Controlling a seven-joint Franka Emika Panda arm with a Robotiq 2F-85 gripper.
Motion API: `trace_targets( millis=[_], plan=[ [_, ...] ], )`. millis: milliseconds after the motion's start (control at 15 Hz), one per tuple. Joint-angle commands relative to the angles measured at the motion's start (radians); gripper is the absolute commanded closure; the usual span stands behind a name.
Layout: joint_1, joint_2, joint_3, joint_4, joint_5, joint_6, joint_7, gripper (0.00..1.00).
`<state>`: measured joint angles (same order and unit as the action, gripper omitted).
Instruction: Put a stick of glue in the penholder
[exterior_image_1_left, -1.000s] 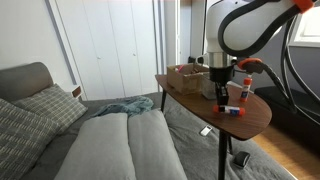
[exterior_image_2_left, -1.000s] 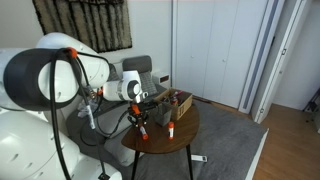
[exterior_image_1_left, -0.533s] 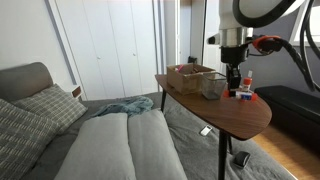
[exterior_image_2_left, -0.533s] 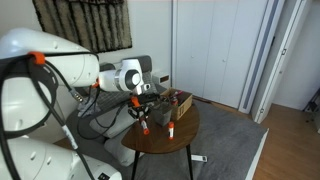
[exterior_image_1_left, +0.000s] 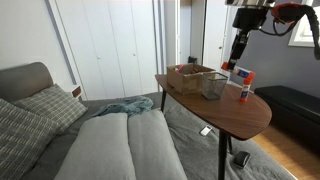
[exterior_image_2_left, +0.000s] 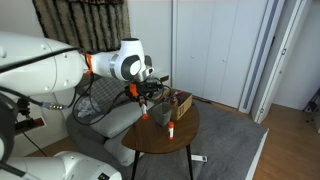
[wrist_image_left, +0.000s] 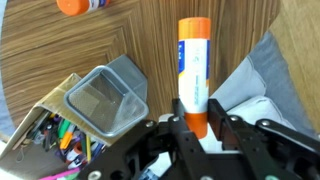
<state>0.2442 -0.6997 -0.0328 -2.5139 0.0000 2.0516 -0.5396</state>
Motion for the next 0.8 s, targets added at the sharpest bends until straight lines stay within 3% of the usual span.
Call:
trace_targets(
  millis=[0, 67, 400, 467, 733],
  plan=[
    [0.005, -0.016, -0.012, -0.032, 0.059, 0.18, 0.06, 0.92],
    [0.003, -0.003, -0.012, -0.002, 0.022, 0.092, 0.026, 0.7],
    [0.003, -0.002, -0.013, -0.02, 0.033, 0.157, 0.049, 0.7],
    [0.003, -0.002, -0.013, -0.02, 0.033, 0.158, 0.05, 0.92],
    [-0.008, 0.03, -0.039, -0.034, 0.057, 0.321, 0.074, 0.92]
  ],
)
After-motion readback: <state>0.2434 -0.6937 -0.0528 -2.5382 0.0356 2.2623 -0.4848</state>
